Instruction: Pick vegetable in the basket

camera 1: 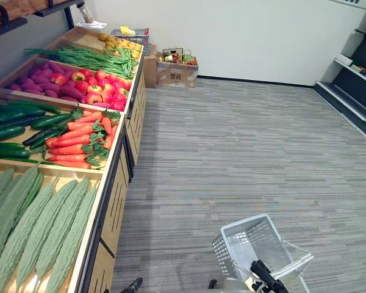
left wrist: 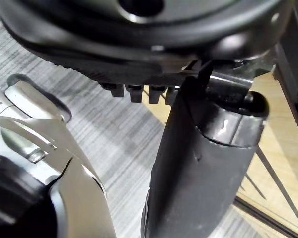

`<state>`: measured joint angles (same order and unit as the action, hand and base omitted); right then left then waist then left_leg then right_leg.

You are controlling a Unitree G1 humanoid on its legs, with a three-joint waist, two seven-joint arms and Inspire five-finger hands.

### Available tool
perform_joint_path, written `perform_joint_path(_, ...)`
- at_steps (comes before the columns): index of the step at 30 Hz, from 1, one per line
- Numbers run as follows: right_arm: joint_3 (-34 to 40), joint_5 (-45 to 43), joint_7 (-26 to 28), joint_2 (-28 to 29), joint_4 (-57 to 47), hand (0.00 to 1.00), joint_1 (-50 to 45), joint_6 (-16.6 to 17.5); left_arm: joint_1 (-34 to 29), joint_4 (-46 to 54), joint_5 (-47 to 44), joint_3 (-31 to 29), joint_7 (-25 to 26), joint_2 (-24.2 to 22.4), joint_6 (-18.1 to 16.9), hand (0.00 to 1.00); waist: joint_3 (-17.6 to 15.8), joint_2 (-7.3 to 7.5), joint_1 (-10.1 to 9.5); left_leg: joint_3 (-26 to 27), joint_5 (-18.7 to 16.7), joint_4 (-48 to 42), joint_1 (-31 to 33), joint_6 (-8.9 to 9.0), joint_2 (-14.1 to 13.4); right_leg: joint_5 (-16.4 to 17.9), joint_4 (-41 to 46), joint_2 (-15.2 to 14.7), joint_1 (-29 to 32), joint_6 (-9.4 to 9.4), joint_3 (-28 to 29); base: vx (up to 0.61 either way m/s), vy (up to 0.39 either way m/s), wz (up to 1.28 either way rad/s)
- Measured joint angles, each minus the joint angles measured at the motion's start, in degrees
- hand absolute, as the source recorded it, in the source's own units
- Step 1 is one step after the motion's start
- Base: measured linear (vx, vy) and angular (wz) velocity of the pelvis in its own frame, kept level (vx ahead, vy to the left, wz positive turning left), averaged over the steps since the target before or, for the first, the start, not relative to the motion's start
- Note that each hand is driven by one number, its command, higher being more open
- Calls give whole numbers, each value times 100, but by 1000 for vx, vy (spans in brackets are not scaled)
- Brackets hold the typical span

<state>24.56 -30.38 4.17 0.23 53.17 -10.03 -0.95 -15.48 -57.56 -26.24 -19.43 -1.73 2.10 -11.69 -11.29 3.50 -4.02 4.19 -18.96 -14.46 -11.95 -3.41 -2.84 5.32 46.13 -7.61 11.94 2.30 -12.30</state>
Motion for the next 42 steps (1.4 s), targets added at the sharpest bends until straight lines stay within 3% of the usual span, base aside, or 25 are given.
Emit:
perform_joint_path(2,169,-127,24,109,-12,0,-142,-22,34,8,-1,0,0,-24,4,100,9,-117,27,-111,-125,-13,-128,130,-276,375,-731,261,-4,-12,-6,168,-152,38)
perform_joint_path(5,176,-120,81,193,-179,0,-296,-28,111,17,-4,-1,-1,-59,87,100,13,-191,121,-171,-348,-74,-264,381,-637,224,-2080,523,9,123,1,225,-232,21)
perform_joint_path(6,162,-105,137,199,-258,0,-373,-31,157,28,-16,-38,-6,-95,114,100,26,-152,115,-149,-529,-158,-376,565,-726,20,-2759,541,-59,260,22,284,-251,1)
perform_joint_path(7,145,-72,174,186,-297,0,-443,-33,190,36,-1,-57,-21,-106,116,100,25,-167,116,-152,-668,-218,-496,672,-834,-672,-2851,577,-140,205,-70,528,-404,16)
perform_joint_path(8,165,-25,176,180,-294,0,-454,-46,303,19,1,-56,0,-168,124,100,53,-292,122,-154,-695,-212,-598,793,-1048,-475,-2582,714,-172,-129,-266,567,-392,28)
perform_joint_path(9,188,-10,177,183,-340,0,-427,-44,426,99,-2,-38,-27,-269,105,100,65,-302,125,-141,-555,-198,-614,980,-1089,-77,-2048,652,20,-256,-300,578,-388,29)
perform_joint_path(10,188,-11,177,181,-373,0,-419,-40,485,161,5,-11,-34,-311,107,100,67,-302,127,-145,-513,-194,-648,1017,-1094,122,-1797,618,91,-295,-307,467,-298,19)
perform_joint_path(13,185,5,154,123,-391,0,-429,-36,596,237,42,55,-102,-422,127,100,273,-373,160,-216,-234,-613,-648,924,-1134,1003,-1082,512,99,-318,-402,478,-288,18)
perform_joint_path(15,184,12,137,113,-364,0,-450,-50,591,245,37,17,-174,-451,179,100,425,-424,230,-342,-2,-1206,-366,745,-1206,1206,-1103,552,-40,-397,-503,460,-248,17)
perform_joint_path(17,178,58,74,113,-364,0,-450,-59,572,246,56,-7,-259,-476,192,100,474,-460,300,-354,447,-1924,-40,678,-1320,1312,-1299,635,-307,-479,-597,476,-260,22)
perform_joint_path(18,168,101,20,112,-360,0,-441,-94,575,260,101,-20,-262,-474,193,100,486,-471,302,-357,942,-2605,296,723,-1412,1331,-1552,722,-540,-513,-619,384,-196,19)
perform_joint_path(19,115,101,12,125,-308,0,-431,-109,576,326,108,-28,-264,-451,172,100,475,-460,301,-316,1043,-3606,772,796,-1557,1320,-1860,802,-838,-536,-647,366,-177,16)
perform_joint_path(22,44,112,13,13,16,0,-351,-144,591,413,101,-27,-253,-342,94,100,404,-310,275,97,716,-4646,1305,747,-1566,1214,-2509,845,-1668,-588,-607,338,-65,3)
perform_joint_path(23,-58,122,7,-32,184,0,-309,-184,593,445,100,-22,-249,-271,98,100,362,-205,269,509,285,-4495,1612,680,-1464,1186,-2845,800,-2151,-578,-488,298,8,-14)
perform_joint_path(25,-76,128,5,-77,191,0,-307,-226,593,446,95,-20,-243,-245,97,100,348,-183,268,660,62,-4021,1876,633,-1338,1183,-2964,754,-2310,-571,-419,255,67,-28)
perform_joint_path(26,-83,131,5,-110,190,0,-292,-258,573,405,75,-26,-208,-216,103,100,319,-166,259,727,-16,-3025,2186,624,-1138,1186,-2990,692,-2424,-534,-294,238,125,-39)
perform_joint_path(27,-84,131,8,-126,183,0,-298,-263,558,357,62,-25,-194,-208,103,100,309,-167,255,728,50,-2536,2294,623,-1054,1198,-2990,671,-2443,-496,-250,290,198,-53)
perform_joint_path(28,-83,131,1,-165,198,0,-289,-282,551,284,-93,-90,-156,-242,135,100,257,-175,183,635,662,-1829,2353,554,-851,1263,-2902,670,-2463,-226,-12,207,151,-35)
perform_joint_path(30,-250,125,75,-63,211,0,-397,-292,604,234,-62,-175,-58,-80,99,100,265,91,208,635,825,-1297,2123,445,-526,1207,-3038,536,-2394,-265,471,285,91,18)
perform_joint_path(32,-363,108,138,-30,199,0,-422,-291,579,212,-4,-286,-38,-82,84,100,250,115,156,648,827,-1389,2112,408,-469,906,-3456,590,-2554,-198,717,259,44,27)
perform_joint_path(33,-477,109,154,-3,115,0,-427,-256,499,212,-1,-333,-33,-97,97,100,217,47,152,672,827,-1446,2078,408,-496,805,-3484,559,-2631,-110,796,156,37,-3)
perform_joint_path(38,-550,118,200,4,-14,0,-424,-106,341,212,-15,-345,-34,-204,98,100,235,-1,103,986,833,-1152,1766,420,-556,760,-3384,554,-2619,-52,1070,60,-22,-18)
perform_joint_path(42,-545,325,306,-93,73,0,-419,36,334,101,-26,-281,-46,-196,80,100,307,-48,125,1131,906,-697,1525,538,-517,759,-3271,557,-2491,-51,1133,-2,-53,-27)
